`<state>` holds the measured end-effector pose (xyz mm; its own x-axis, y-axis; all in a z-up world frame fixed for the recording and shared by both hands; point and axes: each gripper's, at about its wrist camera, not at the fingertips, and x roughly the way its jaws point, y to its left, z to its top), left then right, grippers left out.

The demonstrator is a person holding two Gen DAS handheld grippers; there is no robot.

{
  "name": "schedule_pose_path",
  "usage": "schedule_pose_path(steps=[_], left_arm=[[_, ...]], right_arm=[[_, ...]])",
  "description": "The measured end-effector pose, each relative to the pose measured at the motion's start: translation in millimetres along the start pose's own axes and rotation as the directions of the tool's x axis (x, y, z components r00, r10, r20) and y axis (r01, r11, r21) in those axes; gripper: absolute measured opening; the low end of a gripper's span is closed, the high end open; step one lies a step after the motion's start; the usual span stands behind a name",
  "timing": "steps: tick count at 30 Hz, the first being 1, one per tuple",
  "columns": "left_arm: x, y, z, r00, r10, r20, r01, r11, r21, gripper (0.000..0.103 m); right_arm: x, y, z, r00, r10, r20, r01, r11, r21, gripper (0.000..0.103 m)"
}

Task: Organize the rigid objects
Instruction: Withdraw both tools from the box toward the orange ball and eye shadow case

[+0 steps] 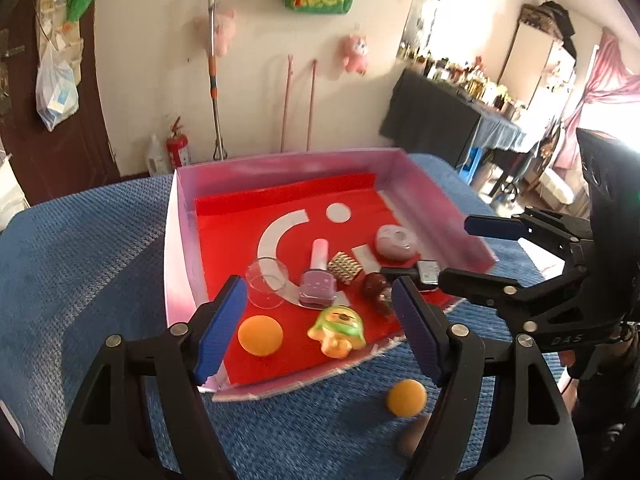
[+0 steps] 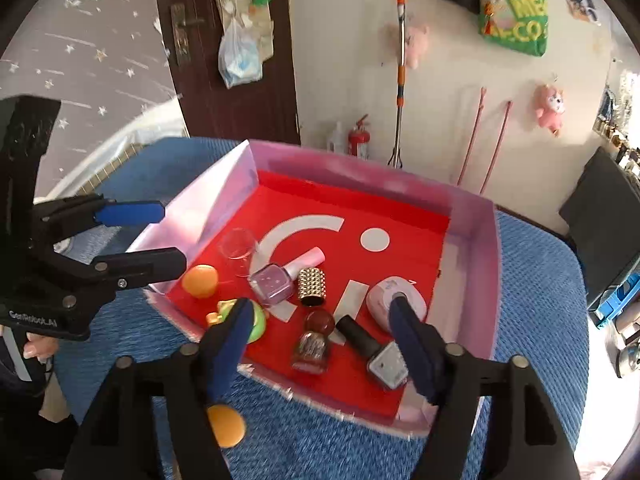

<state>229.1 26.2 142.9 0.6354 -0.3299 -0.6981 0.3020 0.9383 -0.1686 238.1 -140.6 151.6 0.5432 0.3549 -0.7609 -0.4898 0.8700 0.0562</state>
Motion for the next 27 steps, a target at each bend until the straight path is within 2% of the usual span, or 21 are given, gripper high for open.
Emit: schedule_pose_path(steps=[1,3,5,12,15,18,24,27], left_arm=[[-6.8,-3.2,-3.3,1.0,-0.003,0.015,0.003,1.0,-0.001,0.076],[-20.2,-7.6,-9.4,0.999,-0.016,0.048,0.016,1.0,-0.007,0.086],[-32.9,-13.0,-14.9,0.996,-0.021,0.087,0.021,1.0,-0.009,0.089],[-60.7,-25.2,-41.6,0.986,0.005,0.169,-0.003,1.0,-0.015,0.092],[-68.3,-33.4,-60.6,0.978,0.043,0.204,-0.04,0.999,-0.019,0.095],[-69.2,-40.4,-78.2,0.971,0.071,0.23,-0.07,0.997,-0.013,0.095],[-57.6,-48.4,-110.2,0.971,0.107,0.213,-0.104,0.994,-0.024,0.095],[-45.7,-47.4,-127.2,0.979,0.103,0.175,-0.097,0.994,-0.042,0.095]], right_arm=[[-8.2,0.5,-2.6,1.0,0.002,0.016,-0.002,1.0,0.003,0.077],[-24.3,2.9,-8.2,0.999,0.002,0.048,-0.003,1.0,0.011,0.079],[-39.7,7.4,-14.0,0.997,0.003,0.08,-0.005,1.0,0.018,0.084],[-88.4,23.4,-40.6,0.981,-0.028,0.192,0.022,0.999,0.029,0.097],[-102.0,26.2,-56.4,0.973,-0.039,0.227,0.026,0.998,0.057,0.102],[-110.8,31.5,-77.0,0.966,-0.052,0.253,0.033,0.996,0.079,0.103],[-103.6,40.3,-115.8,0.964,-0.084,0.254,0.056,0.992,0.114,0.103],[-90.4,42.7,-134.1,0.966,-0.104,0.235,0.075,0.989,0.128,0.103]])
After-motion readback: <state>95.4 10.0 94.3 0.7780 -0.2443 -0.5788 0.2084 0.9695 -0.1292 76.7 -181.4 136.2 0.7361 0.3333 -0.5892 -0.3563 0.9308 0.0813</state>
